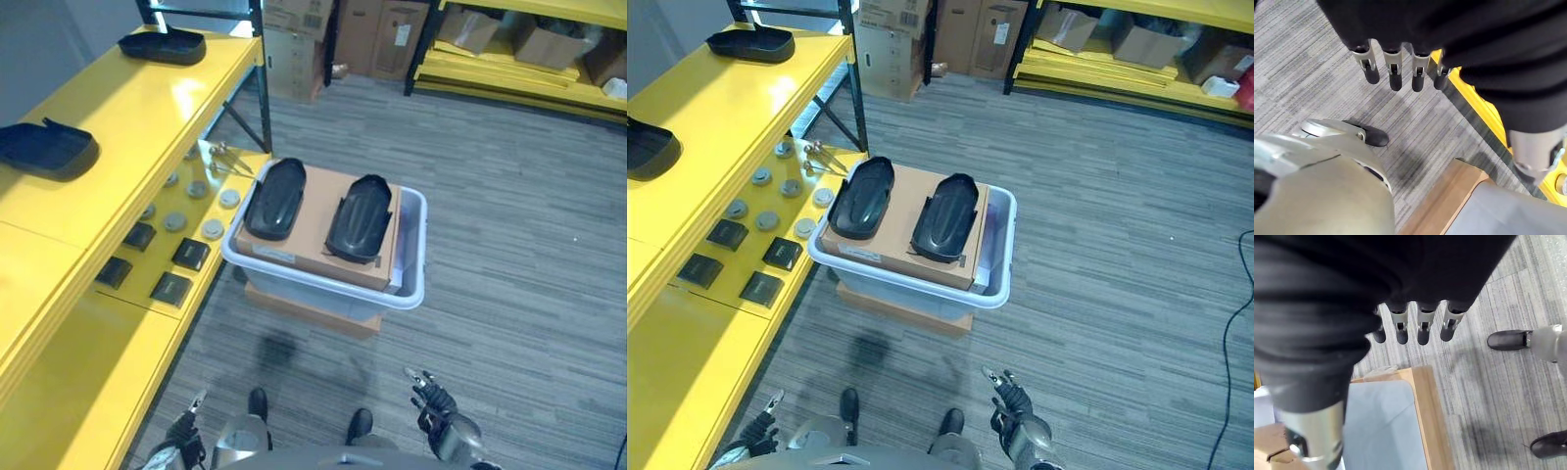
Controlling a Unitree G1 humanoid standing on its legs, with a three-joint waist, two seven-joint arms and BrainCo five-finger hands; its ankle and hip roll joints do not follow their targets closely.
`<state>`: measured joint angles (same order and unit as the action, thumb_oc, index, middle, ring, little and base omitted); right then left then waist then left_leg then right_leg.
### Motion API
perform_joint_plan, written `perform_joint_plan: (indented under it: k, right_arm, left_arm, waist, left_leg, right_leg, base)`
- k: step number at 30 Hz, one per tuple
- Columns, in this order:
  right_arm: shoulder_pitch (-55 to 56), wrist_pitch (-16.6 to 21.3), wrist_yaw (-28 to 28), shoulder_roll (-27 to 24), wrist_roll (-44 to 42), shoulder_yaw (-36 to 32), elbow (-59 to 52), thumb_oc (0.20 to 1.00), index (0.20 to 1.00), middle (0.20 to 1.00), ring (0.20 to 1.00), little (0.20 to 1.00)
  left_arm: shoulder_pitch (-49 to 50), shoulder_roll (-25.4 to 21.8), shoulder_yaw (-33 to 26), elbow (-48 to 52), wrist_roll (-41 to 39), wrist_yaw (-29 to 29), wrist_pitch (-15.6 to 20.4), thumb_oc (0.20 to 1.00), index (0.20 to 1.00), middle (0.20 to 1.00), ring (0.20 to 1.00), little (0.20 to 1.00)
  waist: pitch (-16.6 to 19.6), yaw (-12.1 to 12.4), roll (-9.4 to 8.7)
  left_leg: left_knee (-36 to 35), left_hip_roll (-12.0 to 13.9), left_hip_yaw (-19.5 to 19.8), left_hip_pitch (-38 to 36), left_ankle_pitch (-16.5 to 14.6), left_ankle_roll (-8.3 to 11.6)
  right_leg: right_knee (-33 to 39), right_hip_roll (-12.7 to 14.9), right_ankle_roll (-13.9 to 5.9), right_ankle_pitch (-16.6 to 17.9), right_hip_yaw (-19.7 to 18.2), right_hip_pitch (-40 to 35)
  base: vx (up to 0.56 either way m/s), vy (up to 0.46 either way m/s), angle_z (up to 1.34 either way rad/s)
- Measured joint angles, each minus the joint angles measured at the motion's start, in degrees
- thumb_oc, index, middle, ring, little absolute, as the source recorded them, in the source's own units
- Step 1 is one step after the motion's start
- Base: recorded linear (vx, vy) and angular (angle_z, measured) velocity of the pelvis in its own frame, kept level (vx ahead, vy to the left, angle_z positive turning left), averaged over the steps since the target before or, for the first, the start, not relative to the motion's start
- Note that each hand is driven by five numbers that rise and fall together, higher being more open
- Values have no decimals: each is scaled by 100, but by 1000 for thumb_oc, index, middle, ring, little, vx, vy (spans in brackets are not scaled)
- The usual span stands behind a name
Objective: Move parts from the plastic box to the shelf.
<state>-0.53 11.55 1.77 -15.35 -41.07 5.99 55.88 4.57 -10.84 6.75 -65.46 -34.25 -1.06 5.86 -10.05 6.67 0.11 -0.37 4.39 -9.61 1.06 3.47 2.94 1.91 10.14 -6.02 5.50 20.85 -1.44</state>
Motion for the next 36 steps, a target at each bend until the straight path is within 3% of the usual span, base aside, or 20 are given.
perform_joint_plan:
  k: [2, 5, 10, 14, 17, 20, 21, 25, 36]
  right_arm:
    - [17, 200, -838, -29, 116, -5, -1223, 1000, 1000, 1000, 1000, 1000]
    - [-567, 367, -2155, -491, 914, -256, -2623, 1000, 1000, 1000, 1000, 1000]
    - [-930, 204, -2839, -1191, 1499, -752, -4633, 1000, 1000, 1000, 1000, 1000]
    - [-1411, -277, -2867, -1438, 2039, -707, -4139, 1000, 1000, 1000, 1000, 1000]
    - [-1807, -722, -2876, -1468, 2075, -666, -3161, 1000, 1000, 1000, 1000, 1000]
    - [-2317, -911, -3002, -1483, 2112, -656, -2077, 1000, 1000, 1000, 1000, 1000]
    - [-2729, -894, -3083, -1608, 2117, -534, -1193, 1000, 1000, 1000, 1000, 1000]
    - [-3334, -717, -3232, -2048, 2118, -415, -244, 1000, 1000, 1000, 1000, 1000]
    - [-3650, -581, -3493, -2630, 2111, -380, -23, 1000, 1000, 1000, 1000, 1000]
  left_arm:
    - [210, 59, -2, 257, 117, -13, -6, 1000, 1000, 1000, 1000, 1000]
    - [351, 35, -39, 254, 304, -1, -12, 1000, 1000, 1000, 1000, 1000]
    - [835, 34, -487, 183, 311, 163, 57, 1000, 1000, 1000, 1000, 1000]
    - [857, 19, -491, 134, 365, 296, 88, 1000, 1000, 1000, 1000, 1000]
    - [825, 15, -450, 114, 534, 428, 129, 1000, 1000, 1000, 1000, 1000]
    - [767, -13, -420, 56, 548, 531, 151, 1000, 1000, 1000, 1000, 1000]
    - [620, -88, -295, -90, 550, 661, 147, 1000, 1000, 1000, 1000, 1000]
    - [431, -317, -90, -54, 516, 851, 158, 1000, 1000, 1000, 1000, 1000]
    - [182, -489, 16, -44, 287, 1183, 175, 1000, 1000, 1000, 1000, 1000]
  waist:
    - [-12, -33, 27]
    - [-54, 190, 45]
    - [-185, 313, 158]
    - [-282, 564, 145]
    - [-358, 766, 169]
    - [-506, 937, 245]
    - [-572, 1020, 309]
    - [-846, 1240, 398]
    - [-1166, 1370, 399]
  left_leg:
    - [-4, -2, 10, -41, 0, 1]
    - [13, -7, 25, -21, -5, 9]
    - [-24, -170, 117, -18, 9, -62]
    - [-10, -283, 192, 21, -28, -81]
    - [40, -372, 280, 113, -17, -153]
    - [177, -452, 366, 226, -37, -205]
    - [306, -494, 492, 344, -59, -220]
    - [602, -567, 578, 598, -135, -279]
    - [824, -645, 674, 973, -142, -320]
  right_leg:
    - [86, -16, 0, 40, 9, -84]
    - [139, -14, -29, 42, 15, -78]
    - [215, 112, -78, 129, 89, -165]
    - [209, 208, -130, 126, 175, -182]
    - [207, 286, -141, 134, 267, -170]
    - [205, 359, -197, 161, 364, -161]
    - [182, 401, -203, 154, 472, -149]
    - [87, 493, -206, 153, 540, -51]
    - [38, 580, -179, 205, 620, 202]
  base:
    - [50, 49, 2]
    - [62, 100, 2]
    - [57, 145, 10]
    - [35, 98, 13]
    - [31, 78, 16]
    - [-5, 77, 24]
    - [-26, 61, 30]
    - [-50, 40, 16]
    - [-50, 22, 5]
